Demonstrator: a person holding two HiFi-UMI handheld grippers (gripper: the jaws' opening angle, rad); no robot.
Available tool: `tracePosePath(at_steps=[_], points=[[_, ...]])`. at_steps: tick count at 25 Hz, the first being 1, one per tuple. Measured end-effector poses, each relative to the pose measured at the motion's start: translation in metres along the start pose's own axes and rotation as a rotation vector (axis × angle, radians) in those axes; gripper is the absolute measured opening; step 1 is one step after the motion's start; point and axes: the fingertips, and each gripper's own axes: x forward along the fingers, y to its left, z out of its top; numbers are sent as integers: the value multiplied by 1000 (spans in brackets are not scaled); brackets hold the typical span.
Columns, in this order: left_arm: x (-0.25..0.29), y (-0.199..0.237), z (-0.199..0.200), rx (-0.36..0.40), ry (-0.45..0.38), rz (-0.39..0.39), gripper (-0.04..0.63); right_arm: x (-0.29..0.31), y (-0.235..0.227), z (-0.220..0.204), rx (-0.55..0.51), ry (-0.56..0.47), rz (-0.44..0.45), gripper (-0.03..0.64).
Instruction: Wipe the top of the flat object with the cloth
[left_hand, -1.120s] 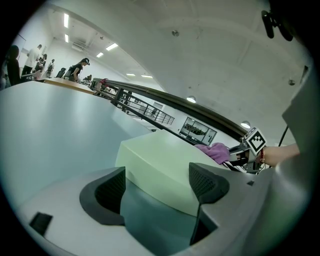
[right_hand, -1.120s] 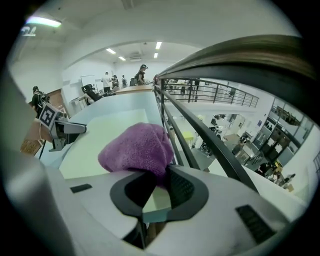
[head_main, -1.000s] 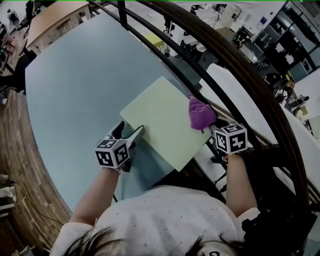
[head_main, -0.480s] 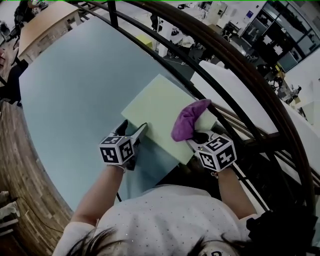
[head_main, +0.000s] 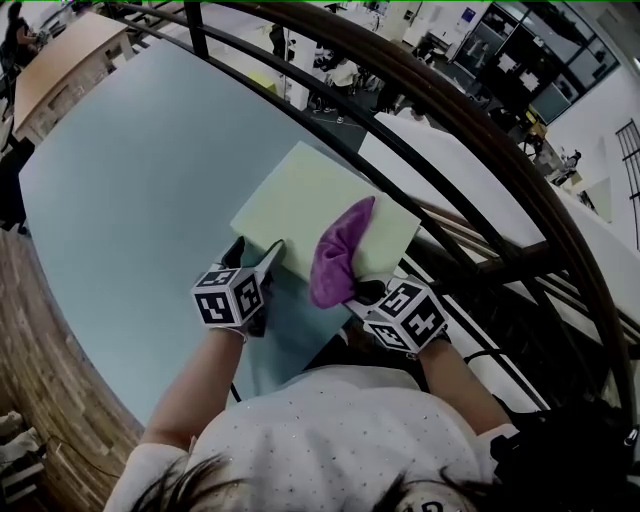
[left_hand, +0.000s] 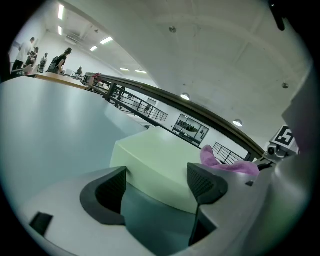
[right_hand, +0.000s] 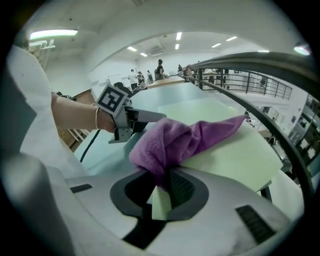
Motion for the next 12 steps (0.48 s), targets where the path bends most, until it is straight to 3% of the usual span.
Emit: tracePosePath(at_steps=[8, 12], points=[[1, -3, 0, 20, -10, 7, 370, -12, -5, -16, -38, 100, 149, 52], [5, -2, 4, 21, -8, 12, 371, -20, -25, -16, -30, 101, 176, 52]])
